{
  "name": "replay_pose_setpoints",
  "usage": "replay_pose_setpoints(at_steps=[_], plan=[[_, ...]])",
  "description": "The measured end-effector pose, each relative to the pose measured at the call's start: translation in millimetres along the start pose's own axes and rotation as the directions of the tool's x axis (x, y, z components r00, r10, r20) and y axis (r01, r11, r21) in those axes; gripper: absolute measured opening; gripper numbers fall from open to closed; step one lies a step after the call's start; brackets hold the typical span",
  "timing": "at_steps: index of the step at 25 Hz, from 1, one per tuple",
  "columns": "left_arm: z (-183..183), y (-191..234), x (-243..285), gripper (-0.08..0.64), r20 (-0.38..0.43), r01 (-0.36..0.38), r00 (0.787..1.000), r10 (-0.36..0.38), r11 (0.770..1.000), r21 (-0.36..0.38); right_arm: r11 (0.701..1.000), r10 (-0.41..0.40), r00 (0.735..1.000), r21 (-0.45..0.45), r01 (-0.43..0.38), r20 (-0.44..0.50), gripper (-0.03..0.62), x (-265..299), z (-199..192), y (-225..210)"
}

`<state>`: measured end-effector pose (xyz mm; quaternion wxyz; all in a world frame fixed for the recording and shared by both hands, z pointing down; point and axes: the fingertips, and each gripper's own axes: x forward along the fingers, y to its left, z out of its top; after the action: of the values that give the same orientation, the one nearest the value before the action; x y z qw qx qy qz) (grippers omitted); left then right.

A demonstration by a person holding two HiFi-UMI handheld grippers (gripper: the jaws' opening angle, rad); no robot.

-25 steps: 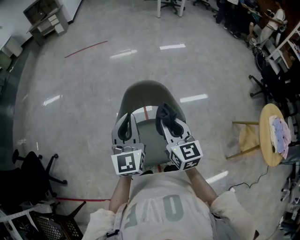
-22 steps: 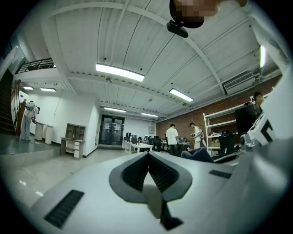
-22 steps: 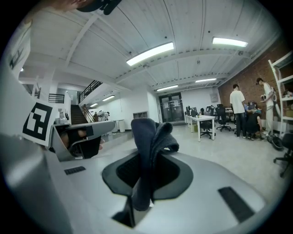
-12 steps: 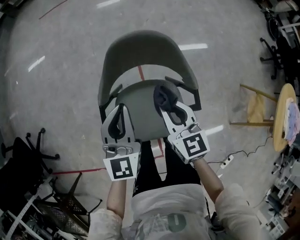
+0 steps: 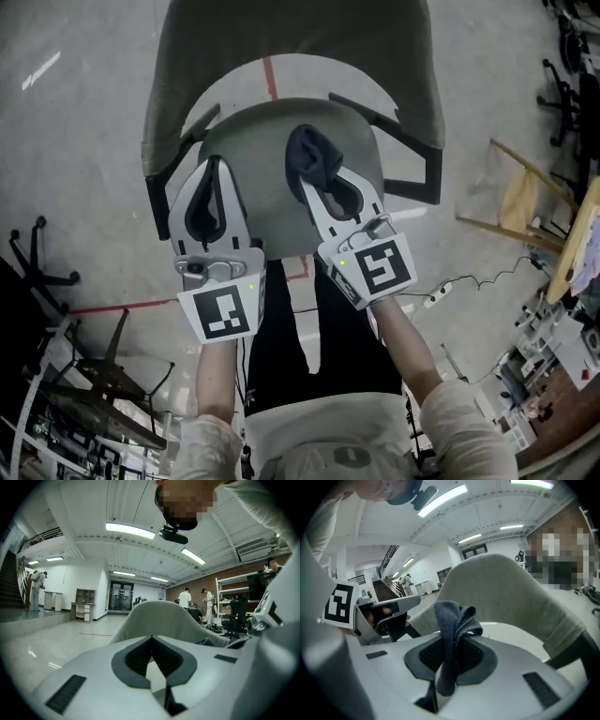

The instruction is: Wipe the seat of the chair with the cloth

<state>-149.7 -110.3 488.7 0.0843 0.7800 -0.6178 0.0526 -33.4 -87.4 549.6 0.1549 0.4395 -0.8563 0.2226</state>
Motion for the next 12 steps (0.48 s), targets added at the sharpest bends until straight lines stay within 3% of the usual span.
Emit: replay_pose_setpoints(at_steps=[5, 12], plan=[[-25.1, 5.4, 1.2, 0.011, -0.025, -0.016, 1.000, 0.016, 1.000, -0.018, 1.000, 0.006, 0.999, 0.026, -0.005, -0.048, 0.054, 10.9, -25.7, -9.7], [-22.3, 10.7, -0.9, 0.011, -0.026, -0.014, 1.000, 0.013, 1.000, -0.014, 0.998, 0.007, 0.997, 0.067, -0.002, -0.073, 0.054, 19.1, -36.0, -11.5]])
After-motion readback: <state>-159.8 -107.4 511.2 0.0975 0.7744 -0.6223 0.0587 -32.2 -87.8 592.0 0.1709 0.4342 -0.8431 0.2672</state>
